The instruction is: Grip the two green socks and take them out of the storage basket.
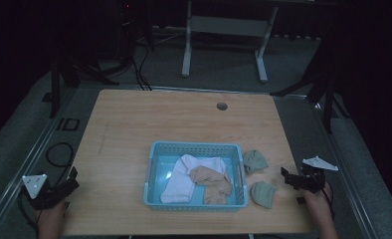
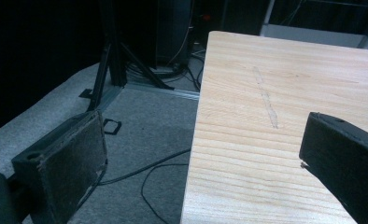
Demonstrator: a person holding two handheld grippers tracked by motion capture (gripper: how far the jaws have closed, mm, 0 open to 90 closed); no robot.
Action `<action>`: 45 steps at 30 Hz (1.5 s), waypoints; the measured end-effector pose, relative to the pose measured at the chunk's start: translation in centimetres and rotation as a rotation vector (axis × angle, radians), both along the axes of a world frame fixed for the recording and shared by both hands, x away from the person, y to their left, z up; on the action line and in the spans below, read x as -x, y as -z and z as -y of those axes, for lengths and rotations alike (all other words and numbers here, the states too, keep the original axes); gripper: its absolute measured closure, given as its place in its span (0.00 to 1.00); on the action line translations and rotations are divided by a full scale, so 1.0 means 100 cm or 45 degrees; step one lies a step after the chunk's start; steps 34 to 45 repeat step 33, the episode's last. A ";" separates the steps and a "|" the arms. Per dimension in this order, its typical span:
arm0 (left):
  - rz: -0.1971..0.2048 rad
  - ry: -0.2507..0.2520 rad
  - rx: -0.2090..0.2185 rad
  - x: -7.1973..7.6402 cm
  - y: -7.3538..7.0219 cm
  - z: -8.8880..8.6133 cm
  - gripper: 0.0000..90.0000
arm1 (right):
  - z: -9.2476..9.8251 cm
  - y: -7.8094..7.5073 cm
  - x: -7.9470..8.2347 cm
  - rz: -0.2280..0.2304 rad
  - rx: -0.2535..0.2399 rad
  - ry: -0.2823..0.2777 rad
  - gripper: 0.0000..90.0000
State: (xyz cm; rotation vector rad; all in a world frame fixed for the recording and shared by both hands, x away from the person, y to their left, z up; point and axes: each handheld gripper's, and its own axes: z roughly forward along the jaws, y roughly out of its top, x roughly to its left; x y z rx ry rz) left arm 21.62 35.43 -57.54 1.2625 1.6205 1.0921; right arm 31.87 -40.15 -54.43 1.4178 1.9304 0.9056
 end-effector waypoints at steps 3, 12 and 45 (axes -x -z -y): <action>0.001 0.000 -0.001 0.000 0.000 0.000 0.01 | 0.001 0.003 0.008 0.034 -0.013 0.022 0.11; 0.001 0.000 -0.001 0.000 0.000 0.000 0.01 | 0.004 0.013 0.030 0.278 -0.011 0.133 0.11; 0.005 0.002 0.005 0.000 0.000 0.000 0.01 | 0.010 0.018 0.035 0.336 -0.093 0.164 0.11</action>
